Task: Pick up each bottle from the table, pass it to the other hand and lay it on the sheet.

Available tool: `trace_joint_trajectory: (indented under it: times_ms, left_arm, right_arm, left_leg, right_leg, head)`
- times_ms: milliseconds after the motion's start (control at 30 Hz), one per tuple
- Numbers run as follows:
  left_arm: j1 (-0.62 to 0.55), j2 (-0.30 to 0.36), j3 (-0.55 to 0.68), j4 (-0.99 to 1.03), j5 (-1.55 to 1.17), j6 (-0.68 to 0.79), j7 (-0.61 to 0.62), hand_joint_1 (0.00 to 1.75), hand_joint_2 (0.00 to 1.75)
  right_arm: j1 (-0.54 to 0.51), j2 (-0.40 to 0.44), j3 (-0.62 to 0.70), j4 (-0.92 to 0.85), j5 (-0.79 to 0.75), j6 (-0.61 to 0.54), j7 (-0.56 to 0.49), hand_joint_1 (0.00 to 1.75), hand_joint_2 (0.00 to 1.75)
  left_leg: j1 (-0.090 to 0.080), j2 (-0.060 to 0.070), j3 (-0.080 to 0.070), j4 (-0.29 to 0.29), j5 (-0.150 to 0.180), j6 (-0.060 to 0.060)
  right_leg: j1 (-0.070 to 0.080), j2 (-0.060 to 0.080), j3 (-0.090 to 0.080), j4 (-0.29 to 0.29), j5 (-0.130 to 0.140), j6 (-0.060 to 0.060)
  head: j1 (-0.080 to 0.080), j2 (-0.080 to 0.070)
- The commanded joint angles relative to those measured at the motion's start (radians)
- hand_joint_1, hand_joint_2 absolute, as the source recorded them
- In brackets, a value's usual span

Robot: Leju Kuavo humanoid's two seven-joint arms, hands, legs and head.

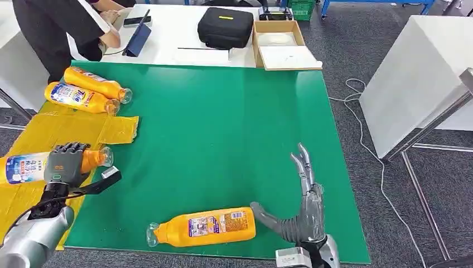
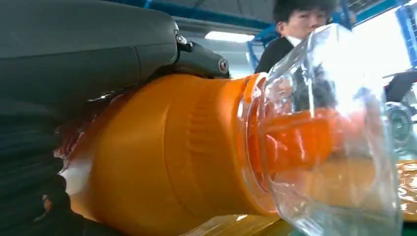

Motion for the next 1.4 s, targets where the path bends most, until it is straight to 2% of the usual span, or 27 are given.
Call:
trace_joint_trajectory:
  times_ms: [33,167,267,800,867,967,1033,1133,1167,1200,1233,1300,1400]
  left_arm:
    - [-0.102,-0.077,0.077,0.138,0.016,0.001,-0.050,0.00,1.75]
    - [-0.097,-0.110,0.081,0.121,0.018,0.001,-0.068,0.00,1.75]
    - [-0.091,-0.164,0.097,0.105,0.063,0.001,-0.129,0.00,1.75]
    - [-0.091,-0.164,0.097,0.105,0.063,0.001,-0.129,0.00,1.75]
    - [-0.102,-0.207,0.094,0.115,0.117,-0.013,-0.205,0.00,1.75]
    - [-0.103,-0.296,0.094,0.033,0.293,-0.175,-0.306,0.00,1.75]
    - [-0.082,-0.326,0.077,-0.048,0.467,-0.315,-0.357,0.00,1.75]
    - [-0.009,-0.353,0.038,-0.244,0.744,-0.517,-0.391,0.00,1.75]
    - [0.025,-0.366,0.022,-0.338,0.853,-0.587,-0.402,0.00,1.75]
    - [0.047,-0.377,0.009,-0.400,0.910,-0.613,-0.398,0.00,1.75]
    - [0.077,-0.387,-0.054,-0.489,0.946,-0.656,-0.460,0.00,1.75]
    - [0.103,-0.438,-0.118,-0.572,0.942,-0.644,-0.406,0.00,1.75]
    - [0.054,-0.459,-0.144,-0.520,1.007,-0.650,-0.379,0.00,1.75]
  right_arm:
    - [-0.055,0.015,-0.026,0.093,0.011,0.013,0.021,0.00,1.75]
    - [-0.057,0.011,-0.020,0.112,0.059,0.019,0.064,0.00,1.75]
    - [-0.062,0.016,-0.015,0.115,0.092,0.032,0.099,0.00,1.75]
    - [-0.062,0.016,-0.015,0.115,0.092,0.032,0.099,0.00,1.75]
    - [-0.070,0.019,-0.010,0.105,0.126,0.050,0.137,0.00,1.75]
    - [-0.069,0.007,0.000,0.083,0.158,0.046,0.172,0.00,1.75]
    - [-0.062,-0.003,0.007,0.074,0.164,0.034,0.182,0.00,1.75]
    - [-0.065,-0.017,0.041,0.058,0.157,0.034,0.207,0.00,1.75]
    - [-0.079,-0.023,0.076,0.061,0.173,0.068,0.246,0.00,1.75]
    - [-0.092,-0.019,0.106,0.067,0.187,0.097,0.273,0.00,1.75]
    - [-0.144,-0.028,0.195,0.095,0.205,0.252,0.323,0.00,1.75]
    - [-0.203,0.014,0.261,0.115,0.226,0.300,0.386,0.00,1.75]
    - [-0.260,0.032,0.317,0.116,0.225,0.352,0.438,0.00,1.75]
  left_leg:
    - [0.000,-0.004,0.003,0.000,0.000,-0.002]
    - [0.000,-0.005,0.004,-0.001,0.000,-0.002]
    - [0.000,-0.005,0.005,-0.002,0.000,-0.002]
    - [0.000,-0.003,0.003,0.000,0.000,-0.002]
    - [0.000,-0.003,0.004,0.000,-0.001,-0.002]
    - [0.000,-0.004,0.002,-0.001,0.001,-0.001]
    - [-0.001,-0.008,0.003,0.000,0.000,-0.002]
    - [0.000,-0.007,0.001,0.000,0.001,-0.001]
    - [0.000,-0.009,0.001,0.001,0.000,-0.001]
    - [0.000,-0.005,0.000,0.001,0.000,-0.001]
    - [-0.001,-0.005,0.001,0.001,-0.001,-0.002]
    - [-0.001,-0.004,0.001,0.002,-0.001,-0.002]
    - [-0.001,-0.004,0.002,0.002,-0.002,-0.003]
  right_leg:
    - [0.000,-0.005,0.004,-0.001,-0.001,0.000]
    - [0.000,-0.005,0.005,-0.001,-0.001,0.000]
    - [-0.001,-0.006,0.007,-0.002,-0.002,0.000]
    - [0.000,-0.003,0.004,-0.001,-0.001,0.000]
    - [0.000,-0.003,0.005,0.000,-0.001,0.000]
    - [-0.001,-0.004,0.003,-0.001,-0.001,0.000]
    - [-0.001,-0.009,0.005,0.000,-0.002,0.001]
    - [-0.001,-0.007,0.002,0.000,-0.001,0.001]
    - [-0.001,-0.009,0.004,0.000,-0.002,0.001]
    - [0.000,-0.005,0.003,0.000,0.000,0.001]
    - [-0.001,-0.003,0.003,0.000,-0.001,0.001]
    - [-0.002,-0.002,0.003,0.001,-0.001,0.001]
    - [-0.001,-0.003,0.004,0.002,-0.002,0.000]
  head:
    - [0.000,0.000]
    - [0.000,0.000]
    - [0.000,0.000]
    - [0.000,0.000]
    - [0.000,0.000]
    - [0.000,0.000]
    - [0.000,0.000]
    - [0.000,0.000]
    - [0.001,0.000]
    - [0.001,0.000]
    - [0.000,0.000]
    - [0.000,0.000]
    - [0.000,0.000]
